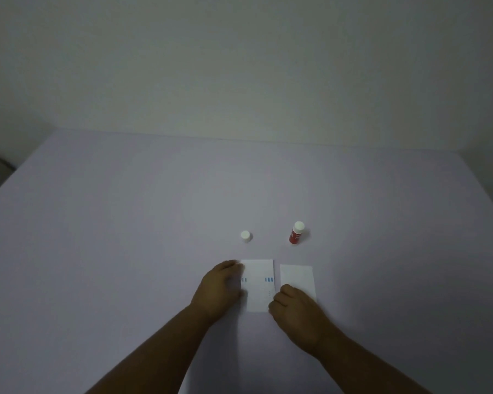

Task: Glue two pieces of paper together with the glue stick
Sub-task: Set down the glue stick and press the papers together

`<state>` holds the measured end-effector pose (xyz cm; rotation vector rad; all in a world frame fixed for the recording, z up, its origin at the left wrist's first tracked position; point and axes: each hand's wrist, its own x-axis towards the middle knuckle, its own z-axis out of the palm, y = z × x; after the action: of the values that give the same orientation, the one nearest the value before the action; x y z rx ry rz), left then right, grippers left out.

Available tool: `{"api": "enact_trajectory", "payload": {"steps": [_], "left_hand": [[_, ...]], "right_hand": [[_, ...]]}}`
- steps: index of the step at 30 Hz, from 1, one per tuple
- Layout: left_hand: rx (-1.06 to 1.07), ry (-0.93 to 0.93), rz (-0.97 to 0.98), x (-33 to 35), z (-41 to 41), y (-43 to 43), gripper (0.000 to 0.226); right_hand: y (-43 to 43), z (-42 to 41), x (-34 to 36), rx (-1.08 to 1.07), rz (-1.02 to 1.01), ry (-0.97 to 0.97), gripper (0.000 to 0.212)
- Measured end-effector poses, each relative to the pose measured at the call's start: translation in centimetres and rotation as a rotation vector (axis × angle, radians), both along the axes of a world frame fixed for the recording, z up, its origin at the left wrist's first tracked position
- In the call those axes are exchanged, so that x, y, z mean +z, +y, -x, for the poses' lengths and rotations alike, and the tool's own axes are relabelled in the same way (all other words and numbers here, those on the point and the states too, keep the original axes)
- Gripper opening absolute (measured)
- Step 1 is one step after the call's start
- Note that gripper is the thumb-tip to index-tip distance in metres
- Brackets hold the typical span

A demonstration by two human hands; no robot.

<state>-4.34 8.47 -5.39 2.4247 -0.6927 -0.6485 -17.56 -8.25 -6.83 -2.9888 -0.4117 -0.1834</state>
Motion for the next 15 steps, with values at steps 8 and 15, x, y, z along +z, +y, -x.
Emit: {"api": "enact_trajectory", "payload": {"steps": [8,15], "left_hand": [[0.44,0.263,0.099,0.5,3.5,0.6,0.039],[0.597,0.369,0.162,0.3,5.2,-0.2,0.036]], "right_hand": [[-0.2,0.1,-0.6,0.003,-0.034,-0.037,0.021],[-0.2,0.0,-1.2,-0.023,-0.045,-0.029,0.018]]}}
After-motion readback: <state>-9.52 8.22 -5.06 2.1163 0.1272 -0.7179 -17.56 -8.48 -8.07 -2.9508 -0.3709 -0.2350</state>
